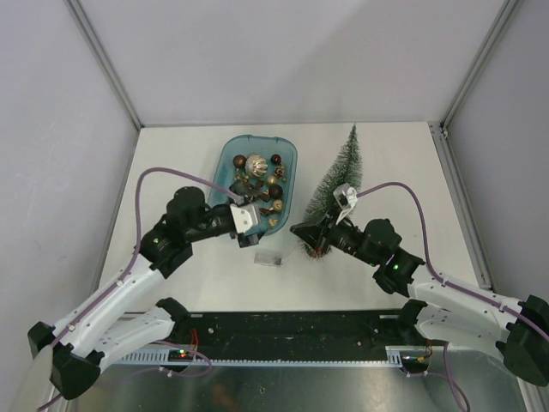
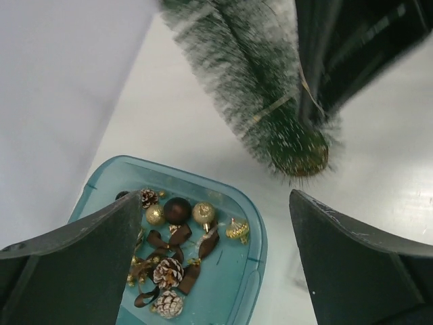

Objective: Decorate the small christmas tree

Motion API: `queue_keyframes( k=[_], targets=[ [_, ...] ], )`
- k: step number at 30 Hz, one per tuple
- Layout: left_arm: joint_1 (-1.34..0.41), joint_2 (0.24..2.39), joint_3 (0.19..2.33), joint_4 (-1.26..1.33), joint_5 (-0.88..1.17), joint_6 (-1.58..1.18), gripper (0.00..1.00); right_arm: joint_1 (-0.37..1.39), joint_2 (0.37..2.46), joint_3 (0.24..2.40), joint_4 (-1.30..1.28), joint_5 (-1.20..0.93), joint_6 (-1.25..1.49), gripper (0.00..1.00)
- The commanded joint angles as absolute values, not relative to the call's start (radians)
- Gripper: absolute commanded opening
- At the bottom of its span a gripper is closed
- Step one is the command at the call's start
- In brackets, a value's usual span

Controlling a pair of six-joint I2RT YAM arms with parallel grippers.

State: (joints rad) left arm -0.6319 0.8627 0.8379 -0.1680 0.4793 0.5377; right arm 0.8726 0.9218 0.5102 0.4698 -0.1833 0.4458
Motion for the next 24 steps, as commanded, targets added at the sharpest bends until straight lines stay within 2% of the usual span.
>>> queue_keyframes(
  k=[1, 8, 10, 13, 15, 16, 17, 21, 24],
  targets=[
    [-0.626, 0.887, 0.814, -0.189, 0.598, 0.814, 0.92, 0.873, 0.909, 0.511, 0.528, -0.191, 0.459, 0.03],
    [-0.626, 0.956, 0.840, -0.153, 0.589, 0.917, 0.92, 0.875, 0.915, 0.511, 0.532, -0.199, 0.462, 0.03],
    [-0.627, 0.959, 0.836, -0.145, 0.599, 0.922, 0.87, 0.876, 0.918, 0.511, 0.536, -0.203, 0.462, 0.03],
    [-0.632, 0.981, 0.846, -0.133, 0.593, 0.893, 0.63, 0.876, 0.926, 0.511, 0.549, -0.210, 0.465, 0.03],
    [-0.643, 1.002, 0.870, -0.128, 0.558, 0.848, 0.37, 0.876, 0.933, 0.511, 0.552, -0.210, 0.466, 0.04],
    [-0.649, 1.010, 0.881, -0.127, 0.549, 0.829, 0.28, 0.875, 0.934, 0.511, 0.552, -0.211, 0.466, 0.04],
    [-0.654, 1.013, 0.887, -0.127, 0.548, 0.818, 0.23, 0.876, 0.937, 0.511, 0.552, -0.211, 0.466, 0.04],
    [-0.669, 1.016, 0.892, -0.126, 0.543, 0.811, 0.12, 0.874, 0.946, 0.511, 0.561, -0.215, 0.469, 0.06],
    [-0.669, 1.036, 0.887, -0.123, 0.497, 0.801, 0.02, 0.871, 0.940, 0.511, 0.555, -0.243, 0.474, 0.18]
  ],
)
